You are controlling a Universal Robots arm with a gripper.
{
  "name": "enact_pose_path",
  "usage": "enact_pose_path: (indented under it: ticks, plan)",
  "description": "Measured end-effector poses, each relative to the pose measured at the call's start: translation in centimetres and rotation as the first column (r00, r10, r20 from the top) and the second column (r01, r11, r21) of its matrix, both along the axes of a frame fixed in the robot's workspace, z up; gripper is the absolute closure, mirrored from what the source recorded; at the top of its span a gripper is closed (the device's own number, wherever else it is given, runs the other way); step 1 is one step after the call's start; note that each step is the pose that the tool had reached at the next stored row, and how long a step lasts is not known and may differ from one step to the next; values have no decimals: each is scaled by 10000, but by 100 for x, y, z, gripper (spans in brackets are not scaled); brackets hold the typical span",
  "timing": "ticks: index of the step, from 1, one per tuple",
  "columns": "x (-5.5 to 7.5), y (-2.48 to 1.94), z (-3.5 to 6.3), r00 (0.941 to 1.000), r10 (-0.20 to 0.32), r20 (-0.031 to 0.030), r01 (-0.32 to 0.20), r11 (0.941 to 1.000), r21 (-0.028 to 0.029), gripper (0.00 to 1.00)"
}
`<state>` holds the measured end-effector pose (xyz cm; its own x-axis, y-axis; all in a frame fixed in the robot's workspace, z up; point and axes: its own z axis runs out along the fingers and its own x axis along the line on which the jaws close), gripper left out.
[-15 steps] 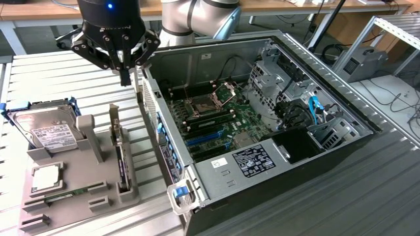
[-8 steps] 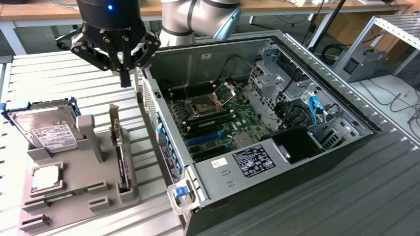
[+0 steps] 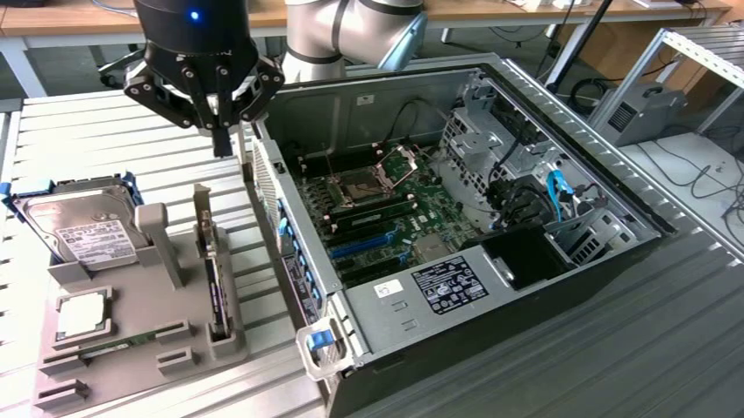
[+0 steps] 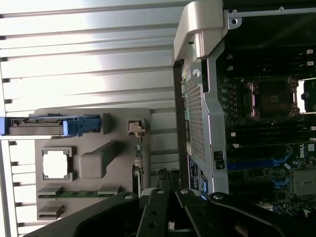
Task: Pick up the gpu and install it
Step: 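Reach for the gpu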
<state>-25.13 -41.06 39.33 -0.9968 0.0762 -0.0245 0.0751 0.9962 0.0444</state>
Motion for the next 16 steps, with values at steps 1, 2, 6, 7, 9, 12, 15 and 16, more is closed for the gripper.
enact_pose_path:
  ticks: [1,2,6,7,9,12,15,16]
  plan:
    - [-1,-2,0,10000,-1,0,1,10000,0,89]
    - [-3,-4,1,10000,-1,-1,1,10000,-1,89]
    - [-10,-14,0,10000,0,0,0,10000,0,89]
    - [-12,-17,0,10000,0,0,0,10000,0,89]
    - [-15,-21,0,10000,0,0,0,10000,0,89]
    - [-20,-28,0,10000,0,0,0,10000,0,89]
    - [-27,-35,0,10000,0,0,0,10000,0,89]
    - [-28,-37,0,10000,0,0,0,10000,-1,89]
